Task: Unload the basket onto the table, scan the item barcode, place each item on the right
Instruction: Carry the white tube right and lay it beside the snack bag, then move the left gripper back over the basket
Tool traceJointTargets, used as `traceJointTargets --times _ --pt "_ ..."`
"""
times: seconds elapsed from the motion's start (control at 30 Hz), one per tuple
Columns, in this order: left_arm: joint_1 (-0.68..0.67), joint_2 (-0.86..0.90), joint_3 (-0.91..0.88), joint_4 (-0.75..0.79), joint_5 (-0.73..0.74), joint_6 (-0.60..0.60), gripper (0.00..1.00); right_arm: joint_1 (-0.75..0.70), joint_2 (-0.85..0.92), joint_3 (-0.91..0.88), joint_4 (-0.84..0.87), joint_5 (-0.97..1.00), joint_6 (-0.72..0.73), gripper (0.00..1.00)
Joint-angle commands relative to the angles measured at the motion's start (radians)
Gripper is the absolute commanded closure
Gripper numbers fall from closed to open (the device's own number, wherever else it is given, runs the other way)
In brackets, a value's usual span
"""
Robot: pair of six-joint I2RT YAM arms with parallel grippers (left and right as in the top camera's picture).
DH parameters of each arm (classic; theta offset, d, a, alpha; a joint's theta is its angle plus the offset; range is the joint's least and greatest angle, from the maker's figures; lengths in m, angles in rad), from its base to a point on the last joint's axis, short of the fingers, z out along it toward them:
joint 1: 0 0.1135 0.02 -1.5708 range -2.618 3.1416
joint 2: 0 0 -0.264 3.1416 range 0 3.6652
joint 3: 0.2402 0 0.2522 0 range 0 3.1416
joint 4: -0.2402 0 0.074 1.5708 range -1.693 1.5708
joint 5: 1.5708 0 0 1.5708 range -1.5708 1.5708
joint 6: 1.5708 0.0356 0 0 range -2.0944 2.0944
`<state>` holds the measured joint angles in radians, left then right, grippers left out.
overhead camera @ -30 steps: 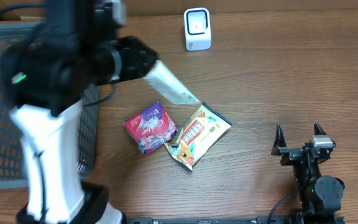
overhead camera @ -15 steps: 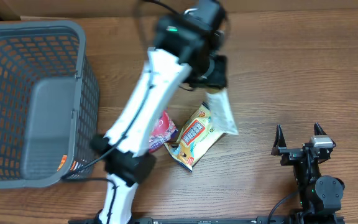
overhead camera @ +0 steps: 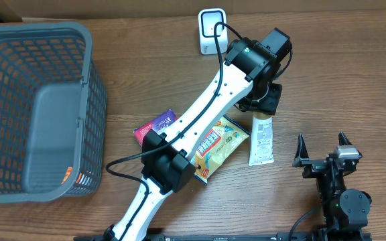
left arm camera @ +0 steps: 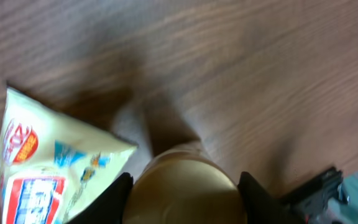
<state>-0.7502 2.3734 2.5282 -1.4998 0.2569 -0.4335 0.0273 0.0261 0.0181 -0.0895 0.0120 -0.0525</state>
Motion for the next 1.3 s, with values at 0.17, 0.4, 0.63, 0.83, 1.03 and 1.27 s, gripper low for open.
traceJointTargets --times 0.17,0.4,0.63,0.83,1.03,1.27 --pt "0.027 0.018 0.028 0.148 0.002 0.027 0.00 -0.002 -0.006 -0.010 0.007 0.009 0.004 0.00" --pt "0.196 -0.113 0.246 0.041 -0.048 0.083 0.00 -0.002 -0.006 -0.010 0.007 0.009 0.004 0.00" --pt "0.555 -0.397 0.445 -0.190 -0.339 0.002 0.00 -0.002 -0.006 -0.010 0.007 0.009 0.004 0.00" --pt "0.988 -0.536 0.405 -0.190 -0.327 -0.089 0.00 -0.002 -0.006 -0.010 0.007 0.009 0.004 0.00" --pt "1.146 -0.536 0.400 -0.190 -0.407 -0.044 0.00 -0.002 -0.006 -0.010 0.007 0.009 0.004 0.00" --pt "1.128 -0.536 0.400 -0.107 -0.614 -0.046 0.00 -0.002 -0.006 -0.010 0.007 0.009 0.004 0.00"
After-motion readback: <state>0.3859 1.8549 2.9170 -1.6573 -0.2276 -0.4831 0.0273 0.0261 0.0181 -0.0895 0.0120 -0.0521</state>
